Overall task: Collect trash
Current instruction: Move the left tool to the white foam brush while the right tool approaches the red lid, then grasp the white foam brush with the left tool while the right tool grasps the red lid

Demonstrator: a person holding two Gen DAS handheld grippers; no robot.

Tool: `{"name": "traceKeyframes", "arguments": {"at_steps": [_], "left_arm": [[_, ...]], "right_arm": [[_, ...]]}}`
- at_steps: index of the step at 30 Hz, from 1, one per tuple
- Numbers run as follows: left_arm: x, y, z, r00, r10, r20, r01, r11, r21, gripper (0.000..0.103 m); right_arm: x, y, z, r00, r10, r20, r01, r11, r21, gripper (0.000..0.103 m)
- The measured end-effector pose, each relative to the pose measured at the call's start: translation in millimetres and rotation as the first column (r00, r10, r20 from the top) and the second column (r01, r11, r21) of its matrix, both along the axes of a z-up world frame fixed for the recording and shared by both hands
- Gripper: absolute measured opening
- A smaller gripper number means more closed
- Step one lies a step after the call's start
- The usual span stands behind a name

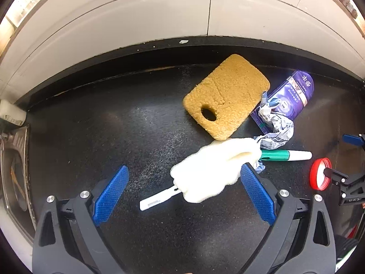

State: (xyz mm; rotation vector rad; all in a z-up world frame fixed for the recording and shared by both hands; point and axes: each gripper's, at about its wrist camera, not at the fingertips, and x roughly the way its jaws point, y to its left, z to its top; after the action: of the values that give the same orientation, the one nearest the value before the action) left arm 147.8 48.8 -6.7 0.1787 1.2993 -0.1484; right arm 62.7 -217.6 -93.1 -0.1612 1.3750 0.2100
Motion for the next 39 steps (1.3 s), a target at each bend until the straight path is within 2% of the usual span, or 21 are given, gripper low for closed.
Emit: {"name": "traceKeyframes", "arguments": {"at_steps": [5,11,15,21,23,30,33,34,35,36,37,39], "left_arm": [[1.8,-2.4,-5.0,1.000,0.002,-0.020,-0.002,1.000,-0.021,0.095],[9.6,-12.8,-30.6,0.991,-0.012,-0.133,0.007,0.999,-0.042,0.096],[10.6,-25.9,-36.0,0.992,-0.031,-0.126,0.028,0.999,-0.026,0.096],[9.6,-40.1,-54.2,0.986,-0.017,-0.164,0.014,1.000,-0.018,0.096],[9.0,-42.4,-57.4,0.988,-0.008,-0.152,0.007,1.000,-0.009,0.096],[-4.7,-34.8,-60.7,0.989,0.064,-0.136,-0.067,0.998,-0.015,0.097],[-2.6,-31.4,-60.5,0.981,0.093,-0.168,-0.096,0.995,-0.007,0.096],[-2.9,-30.8,-60.1,0.980,0.104,-0.171,-0.106,0.994,-0.006,0.096],[-1.4,-24.2,-55.5,0.982,0.118,-0.145,-0.121,0.993,-0.007,0.083],[-1.2,-21.6,-48.1,0.987,0.124,-0.097,-0.126,0.992,-0.016,0.036],[-2.2,-20.0,-42.2,0.989,0.123,-0.084,-0.125,0.992,-0.016,0.023],[-7.4,-10.7,-35.9,0.984,0.148,-0.103,-0.158,0.982,-0.103,0.019]], "right_arm": [[-0.4,-2.7,-3.6,1.000,-0.008,0.001,0.008,1.000,0.007,0.096],[-7.0,-10.7,-1.2,1.000,-0.007,0.011,0.007,1.000,0.020,0.096],[-9.9,-17.1,0.4,1.000,-0.009,0.026,0.008,0.999,0.049,0.097],[-14.6,-19.4,-0.7,0.999,-0.015,0.046,0.012,0.998,0.061,0.098],[-17.0,-20.4,-0.8,0.999,-0.006,0.049,0.003,0.998,0.062,0.098],[-21.9,-22.5,0.7,0.997,0.011,0.080,-0.016,0.998,0.068,0.098],[-23.3,-22.5,1.6,0.997,0.028,0.065,-0.033,0.997,0.065,0.097],[-24.3,-23.1,2.7,0.997,0.035,0.071,-0.040,0.997,0.067,0.092],[-28.0,-25.3,9.2,0.993,0.038,0.108,-0.047,0.995,0.085,0.063],[-31.3,-27.4,17.2,0.991,0.046,0.127,-0.062,0.990,0.125,0.005],[-31.1,-29.4,20.3,0.993,0.033,0.115,-0.048,0.991,0.126,0.006],[-33.3,-38.7,20.0,0.995,-0.002,0.099,-0.012,0.990,0.142,0.005]]}}
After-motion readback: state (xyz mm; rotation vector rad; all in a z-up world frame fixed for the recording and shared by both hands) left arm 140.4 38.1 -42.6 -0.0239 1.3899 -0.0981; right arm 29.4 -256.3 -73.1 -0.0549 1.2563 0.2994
